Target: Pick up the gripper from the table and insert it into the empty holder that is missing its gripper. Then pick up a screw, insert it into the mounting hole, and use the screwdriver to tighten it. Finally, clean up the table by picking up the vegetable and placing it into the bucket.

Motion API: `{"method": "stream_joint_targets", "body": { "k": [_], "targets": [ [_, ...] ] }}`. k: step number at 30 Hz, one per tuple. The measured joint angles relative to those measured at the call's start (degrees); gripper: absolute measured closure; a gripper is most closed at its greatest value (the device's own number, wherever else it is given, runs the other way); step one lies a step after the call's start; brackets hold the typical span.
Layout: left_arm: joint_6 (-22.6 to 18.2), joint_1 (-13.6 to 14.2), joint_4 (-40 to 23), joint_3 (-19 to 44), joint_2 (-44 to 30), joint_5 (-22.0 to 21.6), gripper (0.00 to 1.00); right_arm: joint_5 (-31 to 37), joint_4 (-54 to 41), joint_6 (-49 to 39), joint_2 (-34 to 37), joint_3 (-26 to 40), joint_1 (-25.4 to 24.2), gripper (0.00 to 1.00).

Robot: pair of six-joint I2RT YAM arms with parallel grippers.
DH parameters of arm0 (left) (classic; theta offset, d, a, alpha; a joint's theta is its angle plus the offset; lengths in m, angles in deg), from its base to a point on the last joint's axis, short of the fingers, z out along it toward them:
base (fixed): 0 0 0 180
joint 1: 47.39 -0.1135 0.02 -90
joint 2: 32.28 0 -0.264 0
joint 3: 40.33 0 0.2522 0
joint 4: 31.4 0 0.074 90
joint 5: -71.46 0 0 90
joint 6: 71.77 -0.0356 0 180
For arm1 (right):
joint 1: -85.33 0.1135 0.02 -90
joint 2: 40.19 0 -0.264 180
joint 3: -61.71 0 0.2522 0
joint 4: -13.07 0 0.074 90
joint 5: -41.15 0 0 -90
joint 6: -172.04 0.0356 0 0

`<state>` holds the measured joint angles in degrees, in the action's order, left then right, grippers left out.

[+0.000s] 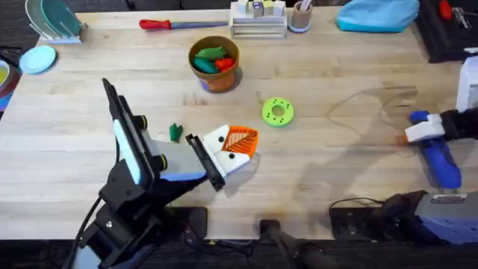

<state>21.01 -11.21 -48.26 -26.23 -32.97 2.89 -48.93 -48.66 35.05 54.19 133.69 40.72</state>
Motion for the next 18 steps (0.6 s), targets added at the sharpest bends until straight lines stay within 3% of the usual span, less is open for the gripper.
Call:
{"method": "stream_joint_targets", "body": {
  "k": [8,18],
  "targets": [
    [0.00,0.00,-0.02,0.00,0.00,0.00,0.996,1.98,0.96,0.03,0.32,0.00,2.41,0.040],
    [-0.01,0.00,-0.01,0.00,0.00,0.00,0.996,1.92,1.50,-0.22,0.32,0.00,3.57,0.290]
  ]
}}
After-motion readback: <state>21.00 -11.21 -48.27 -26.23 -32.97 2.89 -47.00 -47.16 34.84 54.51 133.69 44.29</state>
